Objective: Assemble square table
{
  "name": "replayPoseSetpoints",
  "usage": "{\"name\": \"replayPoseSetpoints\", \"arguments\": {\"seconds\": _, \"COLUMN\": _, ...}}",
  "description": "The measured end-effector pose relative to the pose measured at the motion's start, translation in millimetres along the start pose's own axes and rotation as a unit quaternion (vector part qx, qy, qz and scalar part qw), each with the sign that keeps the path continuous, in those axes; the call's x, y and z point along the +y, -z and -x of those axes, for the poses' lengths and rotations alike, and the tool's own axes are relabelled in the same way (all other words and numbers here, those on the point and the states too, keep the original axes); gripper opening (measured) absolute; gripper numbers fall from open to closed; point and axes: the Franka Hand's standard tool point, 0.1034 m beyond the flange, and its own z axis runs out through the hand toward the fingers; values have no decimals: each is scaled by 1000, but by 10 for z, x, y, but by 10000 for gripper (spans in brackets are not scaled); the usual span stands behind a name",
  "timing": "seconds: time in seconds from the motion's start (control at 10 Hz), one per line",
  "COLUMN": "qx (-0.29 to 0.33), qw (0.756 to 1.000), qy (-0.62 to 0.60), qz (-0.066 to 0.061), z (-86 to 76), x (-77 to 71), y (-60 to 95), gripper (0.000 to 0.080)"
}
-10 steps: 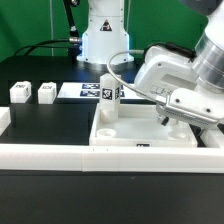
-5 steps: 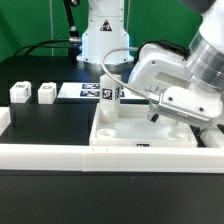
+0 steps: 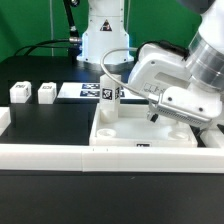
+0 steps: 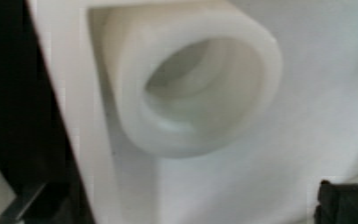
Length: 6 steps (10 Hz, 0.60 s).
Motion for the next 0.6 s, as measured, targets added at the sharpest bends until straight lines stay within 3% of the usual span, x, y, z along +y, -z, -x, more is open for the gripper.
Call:
{"name": "replayPoseSetpoints", "arguments": {"seconds": 0.2, "qx": -19, "qw": 1000, "qy": -21, "qz": -8, "z": -119, "x": -239, "y": 358, "gripper": 649}}
{"name": "replayPoseSetpoints", "arguments": {"seconds": 0.3, "qx": -25, "qw": 999, "qy": -34, "qz": -13, "z": -170, "x": -480, "y": 488, "gripper": 649}}
{"name": "replayPoseSetpoints", "arguments": {"seconds": 0.5, "qx": -20, "qw": 995, "qy": -99, "qz": -20, "z": -261, "x": -1033, "y": 444, "gripper": 649}}
{"name": "replayPoseSetpoints", "arguments": {"seconds": 0.6, "qx": -36, "qw": 991, "qy": -130, "qz": -6, "z": -227, "x": -1266, "y": 396, "gripper": 649}}
